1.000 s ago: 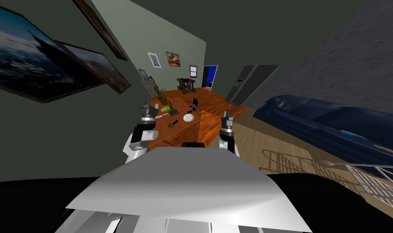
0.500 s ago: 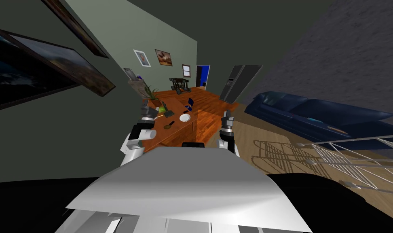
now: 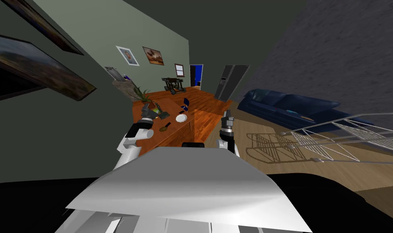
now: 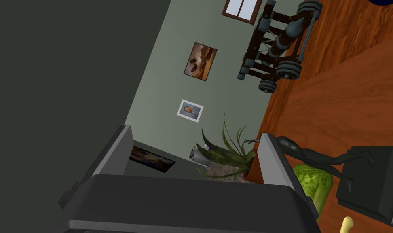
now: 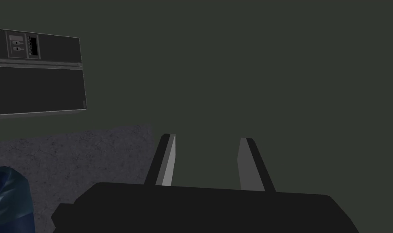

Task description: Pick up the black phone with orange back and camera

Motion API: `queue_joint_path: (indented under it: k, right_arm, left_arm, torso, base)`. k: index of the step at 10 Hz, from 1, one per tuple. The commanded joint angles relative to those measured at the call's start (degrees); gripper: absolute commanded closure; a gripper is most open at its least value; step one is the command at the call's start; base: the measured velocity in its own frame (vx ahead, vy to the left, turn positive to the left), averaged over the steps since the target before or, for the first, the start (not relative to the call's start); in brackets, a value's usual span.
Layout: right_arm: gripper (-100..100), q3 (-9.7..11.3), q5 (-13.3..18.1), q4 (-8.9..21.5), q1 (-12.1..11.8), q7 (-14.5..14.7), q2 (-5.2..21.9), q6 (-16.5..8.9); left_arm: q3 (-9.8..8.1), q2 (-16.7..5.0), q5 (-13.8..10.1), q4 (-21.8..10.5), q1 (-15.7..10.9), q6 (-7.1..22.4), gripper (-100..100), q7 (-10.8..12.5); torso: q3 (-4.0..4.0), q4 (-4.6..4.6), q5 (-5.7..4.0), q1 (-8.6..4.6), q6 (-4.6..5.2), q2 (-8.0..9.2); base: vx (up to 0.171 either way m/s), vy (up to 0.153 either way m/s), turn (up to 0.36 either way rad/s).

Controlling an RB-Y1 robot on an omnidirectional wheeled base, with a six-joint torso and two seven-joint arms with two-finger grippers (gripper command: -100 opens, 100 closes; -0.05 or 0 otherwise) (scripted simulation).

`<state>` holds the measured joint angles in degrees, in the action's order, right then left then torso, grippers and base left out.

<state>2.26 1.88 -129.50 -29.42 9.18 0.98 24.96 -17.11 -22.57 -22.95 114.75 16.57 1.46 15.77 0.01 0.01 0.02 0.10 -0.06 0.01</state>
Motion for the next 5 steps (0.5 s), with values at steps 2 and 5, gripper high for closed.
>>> queue_joint_path:
  k: [2,5]
  right_arm:
    - [0,0.0,0.0,0.0,0.0,0.0,0.0,0.0]
    - [0,0.0,0.0,0.0,0.0,0.0,0.0,0.0]
  left_arm:
    - [-0.83,-1.4,-2.4,-2.7,0.1,3.9,-100,2.3]
    - [-2.28,-3.9,-6.7,-7.2,0.3,9.1,-100,6.3]
  torso:
    - [-0.01,-0.01,0.00,0.00,0.02,-0.01]
    - [-0.02,-0.01,0.00,0.01,-0.02,-0.04]
  base:
    - [-0.009,-0.008,-0.206]
    - [-0.001,-0.008,-0.232]
